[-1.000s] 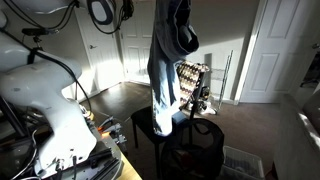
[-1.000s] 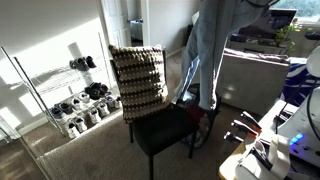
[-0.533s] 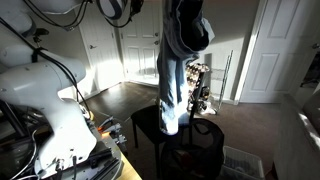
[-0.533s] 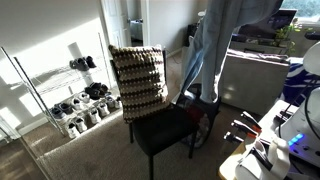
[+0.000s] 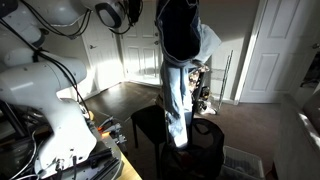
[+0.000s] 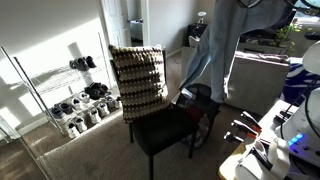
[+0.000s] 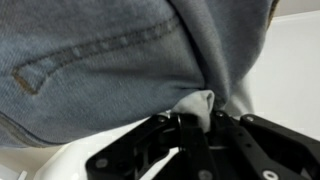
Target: Move the jeans to the chair on the right
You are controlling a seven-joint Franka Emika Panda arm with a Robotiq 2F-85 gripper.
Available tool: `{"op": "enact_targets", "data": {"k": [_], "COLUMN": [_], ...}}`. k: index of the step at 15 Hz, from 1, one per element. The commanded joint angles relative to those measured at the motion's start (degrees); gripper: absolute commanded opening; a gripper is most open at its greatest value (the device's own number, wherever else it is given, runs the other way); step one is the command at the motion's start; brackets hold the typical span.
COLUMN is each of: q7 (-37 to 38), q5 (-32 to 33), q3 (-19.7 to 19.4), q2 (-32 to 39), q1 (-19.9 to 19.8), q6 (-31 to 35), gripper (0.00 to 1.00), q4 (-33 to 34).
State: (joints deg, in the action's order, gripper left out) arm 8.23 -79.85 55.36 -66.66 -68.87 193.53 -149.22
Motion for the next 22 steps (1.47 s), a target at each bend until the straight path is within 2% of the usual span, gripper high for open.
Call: {"op": "enact_targets", "data": {"k": [1,5,7,11,16,17,18,22], "q7": [1.5,1.1,1.2,3.7,8.6,9.2,5.3,6.6], "q5": [-3.7,-6.2,-6.1,-4.9,-3.2,-2.4,-4.3,-3.4], "q3": [2.4,3.8,3.0,2.4,4.1,4.0,4.5,5.0], "q2": [-2.3,-2.2,-1.3,-1.0,-2.2,-2.6,-0.8,-1.4], "q1": [-2.3,-2.8,-4.6,-10.2,-17.1,-17.4,-15.5,-16.5], "q6": [-0.9,-1.8,-3.2,-6.2,-10.1,-11.8,-10.0,-11.4], "gripper": [0.03,0.03,0.03,0.03,0.03,0.03,0.11,0.11], "q4": [0.3,0.0,1.6,5.2,8.8,8.9,7.6,8.2]}}
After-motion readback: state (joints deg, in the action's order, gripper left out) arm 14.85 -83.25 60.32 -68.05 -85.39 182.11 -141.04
